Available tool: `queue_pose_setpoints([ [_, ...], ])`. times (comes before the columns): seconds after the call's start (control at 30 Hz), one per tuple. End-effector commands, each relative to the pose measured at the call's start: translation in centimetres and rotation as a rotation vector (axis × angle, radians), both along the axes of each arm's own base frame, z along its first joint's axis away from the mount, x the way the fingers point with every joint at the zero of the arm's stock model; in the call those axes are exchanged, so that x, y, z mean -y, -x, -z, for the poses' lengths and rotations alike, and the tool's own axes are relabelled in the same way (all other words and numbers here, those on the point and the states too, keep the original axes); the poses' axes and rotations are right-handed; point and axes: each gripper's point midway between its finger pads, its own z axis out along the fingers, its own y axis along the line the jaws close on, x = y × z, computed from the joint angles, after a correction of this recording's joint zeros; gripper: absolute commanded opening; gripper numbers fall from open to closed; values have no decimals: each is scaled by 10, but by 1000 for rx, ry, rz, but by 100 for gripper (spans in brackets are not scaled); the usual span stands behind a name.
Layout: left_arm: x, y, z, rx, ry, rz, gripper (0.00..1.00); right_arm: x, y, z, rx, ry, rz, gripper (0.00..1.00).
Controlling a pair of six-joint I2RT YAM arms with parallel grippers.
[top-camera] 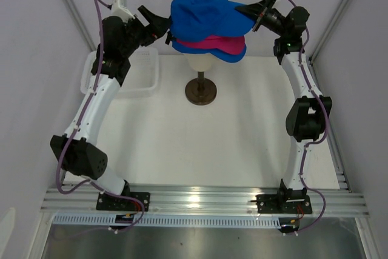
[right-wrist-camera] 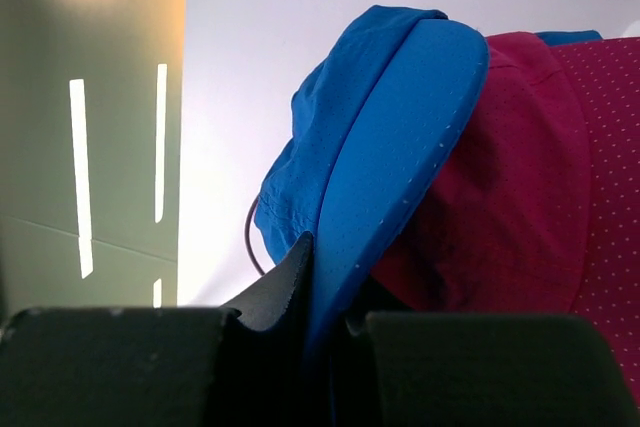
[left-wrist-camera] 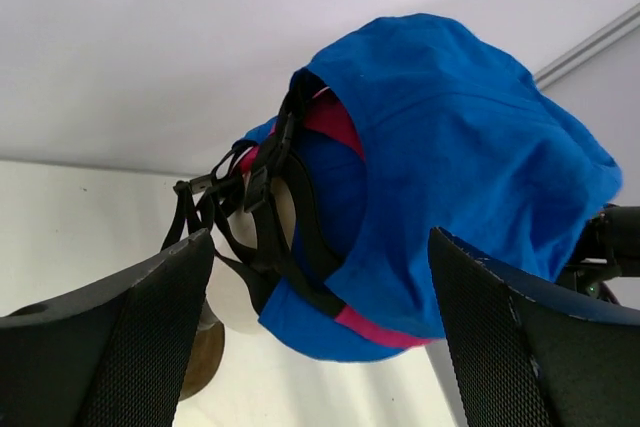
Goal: Stack the hats
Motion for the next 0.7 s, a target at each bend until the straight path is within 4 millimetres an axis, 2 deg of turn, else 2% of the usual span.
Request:
queue_pose_setpoints([
  [0.0,0,0,-24,14,13,20,90,2,7,-10,61,-2,-14,12],
  [0.07,-1,-11,-14,-23,-1,3,88,2,7,-9,56,1,-14,13],
  [0.1,-2,-13,-21,-13,-7,-3,86,2,7,-8,56,1,-14,13],
  [0.13,-4,-20,-14,-45,-18,-22,85,2,6,-6,51,3,-15,13],
  [0.23,-10,-27,-12,-71,-39,-62,82,2,6,-4,49,6,-13,12],
  [0.47,-21,-41,21,-140,-108,-127,77,0,3,1,35,6,-14,13],
  [0.57,-18,-45,26,-144,-127,-108,76,0,2,2,35,7,-13,13],
  [0.6,-16,-49,34,-160,-137,-102,74,-1,2,3,33,7,-15,13],
  [0.63,-15,-49,25,-142,-138,-96,73,-1,2,3,32,6,-15,13],
  [0.67,-13,-51,28,-151,-143,-91,71,-1,2,3,33,7,-16,13],
])
